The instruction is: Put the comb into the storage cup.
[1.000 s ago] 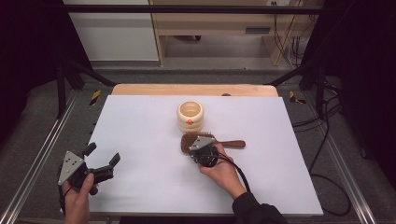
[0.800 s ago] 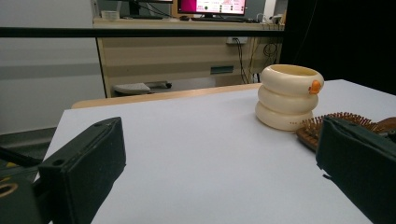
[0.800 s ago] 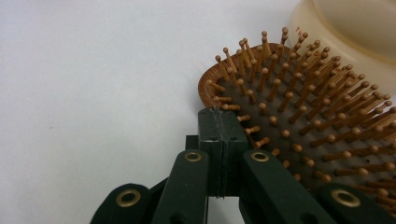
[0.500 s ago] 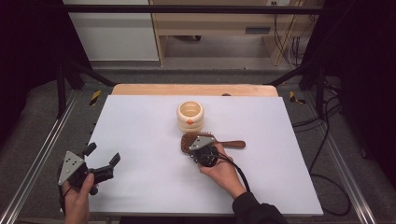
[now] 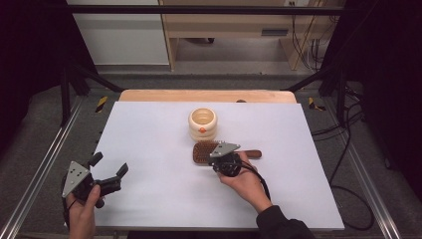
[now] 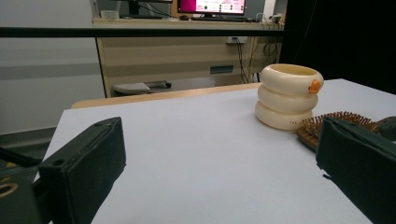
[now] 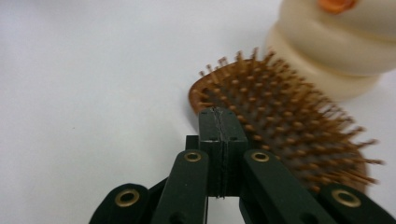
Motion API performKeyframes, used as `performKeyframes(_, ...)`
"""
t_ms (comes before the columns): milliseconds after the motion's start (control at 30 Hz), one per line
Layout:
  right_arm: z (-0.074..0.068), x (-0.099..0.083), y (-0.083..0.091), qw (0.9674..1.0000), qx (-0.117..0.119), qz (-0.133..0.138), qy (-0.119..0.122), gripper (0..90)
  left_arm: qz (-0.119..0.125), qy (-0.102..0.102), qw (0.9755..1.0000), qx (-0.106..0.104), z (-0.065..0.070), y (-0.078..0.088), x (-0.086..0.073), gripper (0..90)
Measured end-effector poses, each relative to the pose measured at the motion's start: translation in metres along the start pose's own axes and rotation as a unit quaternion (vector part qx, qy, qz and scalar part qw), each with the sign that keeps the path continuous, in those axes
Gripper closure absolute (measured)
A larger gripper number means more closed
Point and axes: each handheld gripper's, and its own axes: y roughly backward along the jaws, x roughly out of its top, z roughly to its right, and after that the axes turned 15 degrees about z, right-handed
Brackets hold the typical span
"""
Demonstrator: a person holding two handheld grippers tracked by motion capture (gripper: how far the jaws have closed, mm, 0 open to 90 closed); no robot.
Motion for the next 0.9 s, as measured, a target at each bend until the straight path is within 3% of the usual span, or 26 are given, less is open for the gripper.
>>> performKeyframes(100,0.007,0.003,0.01,0.9999,-0.008,0.008,-0.003,90.0,0.0,0.0,1.0,0.0,0.0,0.0,0.0,1.6)
performKeyframes(300,0.04,0.004,0.043,0.9986,-0.047,0.02,-0.015,90.0,-0.001,-0.002,1.0,-0.001,0.001,0.0,0.0,1.6)
performKeyframes(500,0.061,-0.008,0.051,0.9977,-0.064,-0.002,-0.023,87.0,-0.001,-0.003,1.0,-0.001,0.002,-0.001,0.0,1.6)
performKeyframes(667,0.067,-0.014,0.046,0.9977,-0.064,-0.022,-0.012,75.0,-0.002,-0.002,1.0,-0.001,0.001,0.0,0.0,1.6)
performKeyframes(900,0.072,-0.022,0.035,0.9975,-0.046,-0.054,-0.003,50.8,-0.002,-0.003,1.0,-0.001,0.0,0.0,0.0,1.6)
